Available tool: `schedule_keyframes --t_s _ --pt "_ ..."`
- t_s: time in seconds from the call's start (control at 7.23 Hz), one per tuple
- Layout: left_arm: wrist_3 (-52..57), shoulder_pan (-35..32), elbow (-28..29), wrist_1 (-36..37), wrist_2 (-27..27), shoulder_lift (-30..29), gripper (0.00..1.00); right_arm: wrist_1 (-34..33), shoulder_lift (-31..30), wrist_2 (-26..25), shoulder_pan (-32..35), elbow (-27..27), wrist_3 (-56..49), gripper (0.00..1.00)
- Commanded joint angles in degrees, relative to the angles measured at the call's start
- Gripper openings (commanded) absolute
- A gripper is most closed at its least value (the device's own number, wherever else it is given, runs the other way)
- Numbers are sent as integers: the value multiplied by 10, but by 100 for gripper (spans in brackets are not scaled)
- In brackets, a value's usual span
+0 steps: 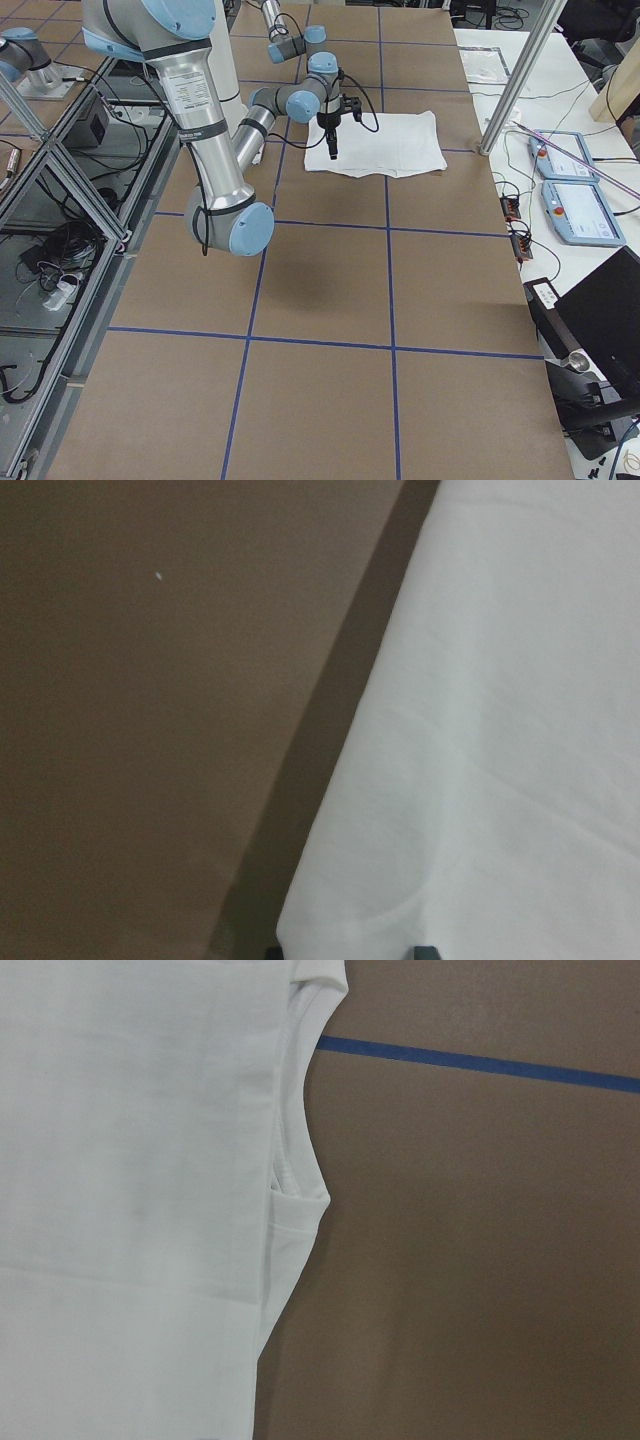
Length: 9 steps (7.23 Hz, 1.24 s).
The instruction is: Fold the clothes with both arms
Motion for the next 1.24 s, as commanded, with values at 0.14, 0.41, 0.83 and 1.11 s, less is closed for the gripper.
schedule_keyframes --t_s 0.14,0.41,0.83,1.11 --pt "0 0 -5 0 0 2 7 0 0 1 -1 1 4 100" --pt "0 2 -18 19 0 -1 0 3 0 8 -3 0 51 100" --pt "3 12 -57 94 -1 -23 0 4 8 31 -3 3 92 100" --pt "10 11 -55 94 -4 -27 0 4 8 63 10 13 93 100"
